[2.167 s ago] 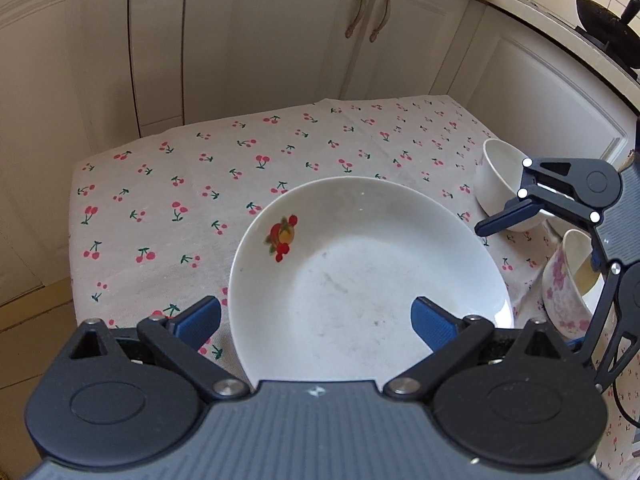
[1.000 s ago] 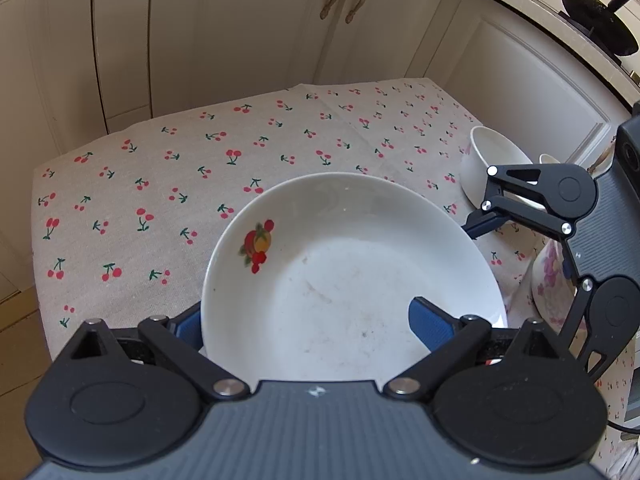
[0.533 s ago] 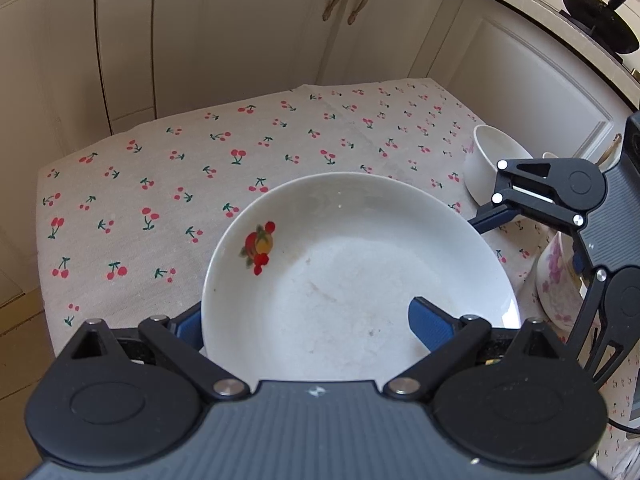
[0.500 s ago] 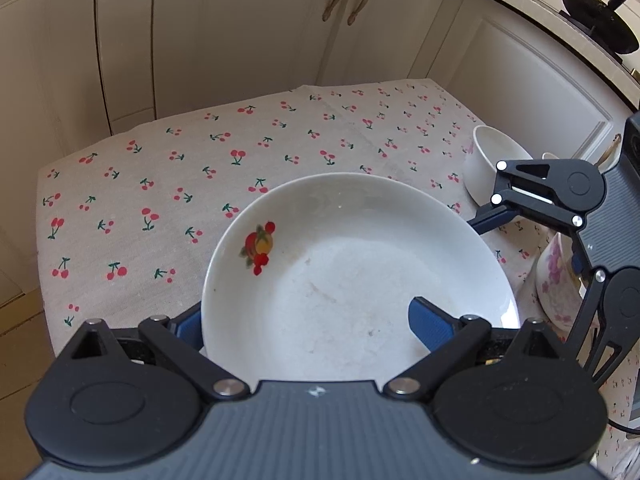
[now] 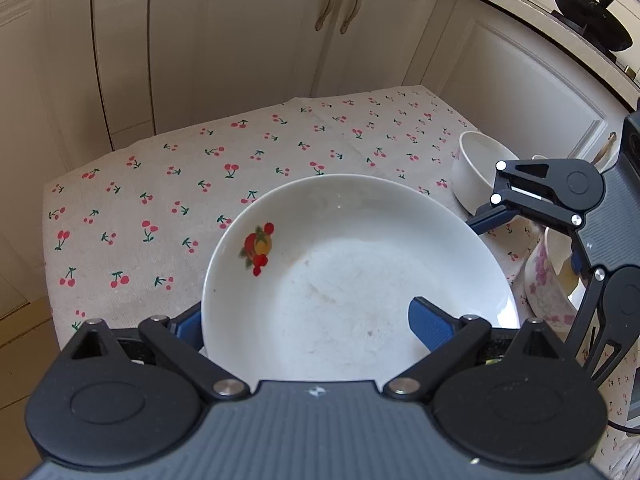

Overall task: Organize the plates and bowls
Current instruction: 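Lift the cherry-decal plate off the cloth with the left gripper, then carry the cherry-decal plate with the left gripper and lower it onto the plate stack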

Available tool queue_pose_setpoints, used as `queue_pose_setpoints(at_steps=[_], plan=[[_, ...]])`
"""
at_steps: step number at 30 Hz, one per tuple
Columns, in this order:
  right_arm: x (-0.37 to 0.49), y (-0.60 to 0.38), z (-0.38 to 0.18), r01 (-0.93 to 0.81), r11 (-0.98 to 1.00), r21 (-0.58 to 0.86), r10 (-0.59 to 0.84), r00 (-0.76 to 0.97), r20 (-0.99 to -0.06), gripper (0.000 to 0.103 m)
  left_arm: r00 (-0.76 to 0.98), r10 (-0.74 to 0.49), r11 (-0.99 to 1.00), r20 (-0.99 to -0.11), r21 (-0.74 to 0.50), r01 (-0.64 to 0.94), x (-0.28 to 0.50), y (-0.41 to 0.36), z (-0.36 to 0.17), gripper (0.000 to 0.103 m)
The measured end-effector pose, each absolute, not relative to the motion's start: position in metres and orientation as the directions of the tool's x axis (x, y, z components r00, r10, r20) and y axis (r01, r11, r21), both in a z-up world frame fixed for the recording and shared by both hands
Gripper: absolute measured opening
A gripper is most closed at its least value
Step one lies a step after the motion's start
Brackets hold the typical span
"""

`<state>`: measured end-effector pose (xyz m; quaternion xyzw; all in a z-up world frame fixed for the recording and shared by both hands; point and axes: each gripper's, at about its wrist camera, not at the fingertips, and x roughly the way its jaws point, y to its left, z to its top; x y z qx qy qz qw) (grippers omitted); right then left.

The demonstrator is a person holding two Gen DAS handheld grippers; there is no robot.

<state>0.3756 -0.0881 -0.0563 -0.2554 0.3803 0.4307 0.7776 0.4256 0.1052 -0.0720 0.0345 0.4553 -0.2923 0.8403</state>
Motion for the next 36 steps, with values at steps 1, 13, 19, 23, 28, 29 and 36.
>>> queue_pose_setpoints(at_steps=[1, 13, 19, 23, 28, 29, 36], plan=[[0.374, -0.088, -0.054, -0.863, 0.500, -0.072, 0.476, 0.343, -0.810, 0.098, 0.418, -0.461, 0.827, -0.783, -0.208, 0.522, 0.423, 0.105, -0.069, 0.098], [0.330, -0.091, -0.013, -0.861, 0.492, -0.130, 0.485, 0.395, -0.781, 0.098, 0.474, -0.457, 0.831, -0.753, -0.171, 0.530, 0.378, 0.102, -0.026, 0.098], [0.298, -0.093, 0.006, -0.856, 0.497, -0.140, 0.496, 0.413, -0.764, 0.098, 0.491, -0.455, 0.833, -0.742, -0.161, 0.529, 0.346, 0.101, -0.008, 0.098], [0.273, -0.096, 0.011, -0.855, 0.500, -0.138, 0.502, 0.416, -0.758, 0.098, 0.493, -0.451, 0.837, -0.744, -0.160, 0.523, 0.324, 0.098, -0.002, 0.098], [0.250, -0.100, 0.015, -0.855, 0.503, -0.123, 0.513, 0.410, -0.755, 0.098, 0.500, -0.446, 0.839, -0.742, -0.151, 0.523, 0.296, 0.095, 0.005, 0.098], [0.244, -0.101, 0.016, -0.855, 0.504, -0.121, 0.515, 0.410, -0.753, 0.098, 0.502, -0.446, 0.839, -0.741, -0.150, 0.523, 0.290, 0.095, 0.006, 0.098], [0.215, -0.103, 0.018, -0.858, 0.499, -0.121, 0.520, 0.408, -0.751, 0.098, 0.504, -0.442, 0.842, -0.742, -0.150, 0.518, 0.258, 0.092, 0.007, 0.098]])
